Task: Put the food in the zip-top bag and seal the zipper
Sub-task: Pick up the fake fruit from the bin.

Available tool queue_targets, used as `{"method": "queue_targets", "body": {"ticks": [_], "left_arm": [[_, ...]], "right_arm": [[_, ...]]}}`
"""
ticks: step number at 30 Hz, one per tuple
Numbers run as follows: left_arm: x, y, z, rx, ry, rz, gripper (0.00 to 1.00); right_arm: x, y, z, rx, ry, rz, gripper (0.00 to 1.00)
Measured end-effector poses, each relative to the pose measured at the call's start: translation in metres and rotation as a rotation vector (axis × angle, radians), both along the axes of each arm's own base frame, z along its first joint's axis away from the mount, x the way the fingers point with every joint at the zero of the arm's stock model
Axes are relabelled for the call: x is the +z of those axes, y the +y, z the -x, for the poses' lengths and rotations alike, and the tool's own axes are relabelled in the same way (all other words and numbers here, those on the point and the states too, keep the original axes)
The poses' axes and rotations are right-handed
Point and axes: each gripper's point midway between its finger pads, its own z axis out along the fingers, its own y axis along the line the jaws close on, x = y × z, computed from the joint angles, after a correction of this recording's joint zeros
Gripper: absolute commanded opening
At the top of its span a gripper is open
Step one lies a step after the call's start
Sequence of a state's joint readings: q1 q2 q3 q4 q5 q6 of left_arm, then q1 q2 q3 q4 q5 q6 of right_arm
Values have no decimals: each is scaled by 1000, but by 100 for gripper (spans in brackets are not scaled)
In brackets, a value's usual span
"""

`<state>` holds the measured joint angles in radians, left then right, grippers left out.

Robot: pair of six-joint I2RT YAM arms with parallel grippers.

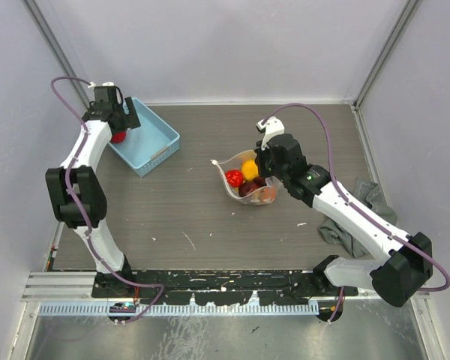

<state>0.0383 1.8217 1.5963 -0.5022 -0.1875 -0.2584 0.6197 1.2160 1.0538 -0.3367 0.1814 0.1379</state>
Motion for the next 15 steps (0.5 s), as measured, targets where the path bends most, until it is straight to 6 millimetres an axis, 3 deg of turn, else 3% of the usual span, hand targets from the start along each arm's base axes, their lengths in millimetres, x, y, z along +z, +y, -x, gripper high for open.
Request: {"method": "queue_targets", "body": {"ticks": [5, 10, 15], "left_arm": [[-20, 21, -37, -19, 8, -57, 98], [-52, 42, -54, -42, 63, -106, 98], [-68, 62, -70, -52, 77, -134, 98]], "right_arm": [[0, 1, -1, 2, -2, -3, 0], [-6, 4, -4, 7, 10, 3, 0], [-14, 7, -5, 15, 31, 12, 0]]}}
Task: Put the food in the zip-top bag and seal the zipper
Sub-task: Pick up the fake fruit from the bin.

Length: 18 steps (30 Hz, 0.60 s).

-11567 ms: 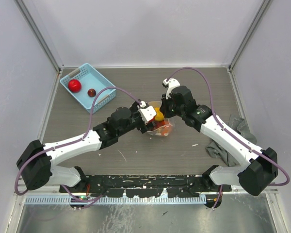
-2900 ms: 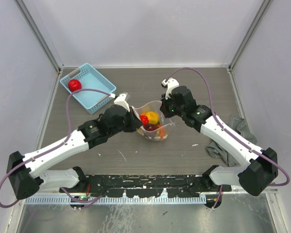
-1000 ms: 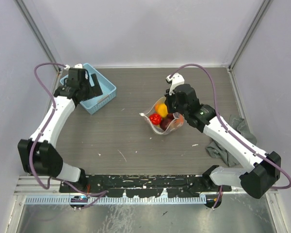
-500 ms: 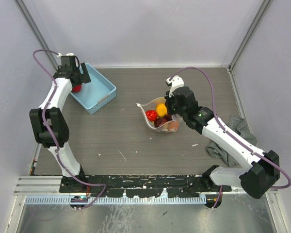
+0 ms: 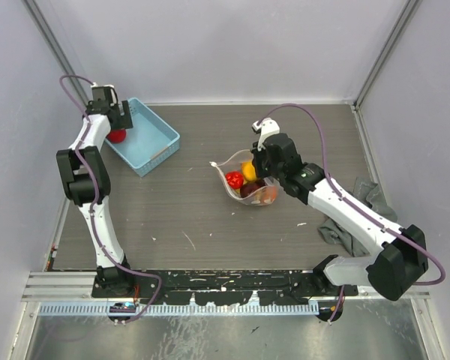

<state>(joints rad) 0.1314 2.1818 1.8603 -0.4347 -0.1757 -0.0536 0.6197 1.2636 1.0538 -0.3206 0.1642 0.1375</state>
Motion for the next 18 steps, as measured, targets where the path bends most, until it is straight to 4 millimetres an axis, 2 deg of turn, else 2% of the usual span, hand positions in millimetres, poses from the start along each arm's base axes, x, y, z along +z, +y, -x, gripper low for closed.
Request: {"method": "queue_targets", "body": {"ticks": [5, 10, 15, 18], "left_arm": [[-15, 12, -17, -16, -3, -4, 99], [-34, 9, -23, -49, 20, 6, 98], [-48, 4, -28, -75, 33, 24, 86], [-53, 2, -28, -89, 39, 35, 74]], "right_arm": [[-7, 2, -1, 5, 17, 9, 0], [-12, 4, -2, 7, 30, 16, 0], [-16, 5, -4, 8, 43, 24, 0], [-15, 5, -4, 8, 43, 25, 0]]}}
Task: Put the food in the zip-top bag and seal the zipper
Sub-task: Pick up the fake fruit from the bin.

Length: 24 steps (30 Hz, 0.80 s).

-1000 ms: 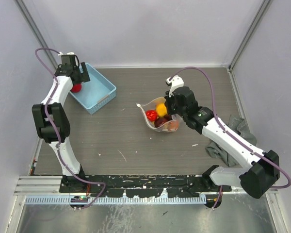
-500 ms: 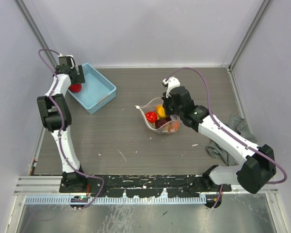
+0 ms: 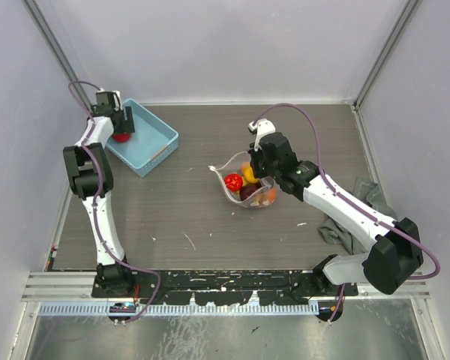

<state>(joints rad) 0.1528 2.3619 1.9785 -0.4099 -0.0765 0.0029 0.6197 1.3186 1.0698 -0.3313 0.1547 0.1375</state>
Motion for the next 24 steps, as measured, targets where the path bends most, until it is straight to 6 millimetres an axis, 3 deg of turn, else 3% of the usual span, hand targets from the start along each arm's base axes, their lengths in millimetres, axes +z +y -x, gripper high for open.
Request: {"method": "queue_targets", "body": {"ticks": [5, 10, 13, 24], "left_arm": [[0, -4, -1, -24, -4, 12, 55], [4, -13, 8, -42, -5, 50, 50], [17, -22, 20, -38, -15, 93, 49], [127, -68, 77, -20, -199, 268, 47]], "right_arm": [[0, 0, 0, 0, 1, 0, 0], [-1, 0, 1, 2, 5, 1, 0], [0, 0, 1, 3, 5, 1, 0], [1, 4, 3, 21, 11, -15, 0]]}}
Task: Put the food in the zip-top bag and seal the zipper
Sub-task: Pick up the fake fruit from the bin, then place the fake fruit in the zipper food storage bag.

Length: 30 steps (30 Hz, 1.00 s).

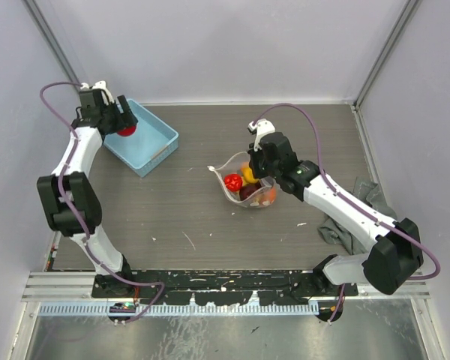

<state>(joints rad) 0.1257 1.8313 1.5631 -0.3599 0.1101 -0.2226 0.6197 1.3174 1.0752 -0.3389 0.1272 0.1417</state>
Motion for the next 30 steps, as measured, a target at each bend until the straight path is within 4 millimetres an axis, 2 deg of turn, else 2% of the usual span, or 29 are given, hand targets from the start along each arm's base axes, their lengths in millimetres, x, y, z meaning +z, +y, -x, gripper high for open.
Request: {"method": "queue_targets", "body": {"ticks": [3, 11, 17, 27, 30], "left_arm": [[20, -22, 21, -18, -40, 59, 47], [44, -71, 74, -78, -74, 197, 47], [73, -107, 112, -144, -136, 262, 45], [115, -178, 185, -345, -242, 325, 43], [122, -199, 203, -410, -259, 334, 43]], "right_arm": [[1, 2, 1, 7, 3, -9, 0], [11, 3, 6, 16, -5, -41, 0], [12, 7, 10, 33, 8, -66, 0], [17, 11, 15, 49, 13, -101, 0], [17, 13, 16, 57, 18, -109, 0]]}}
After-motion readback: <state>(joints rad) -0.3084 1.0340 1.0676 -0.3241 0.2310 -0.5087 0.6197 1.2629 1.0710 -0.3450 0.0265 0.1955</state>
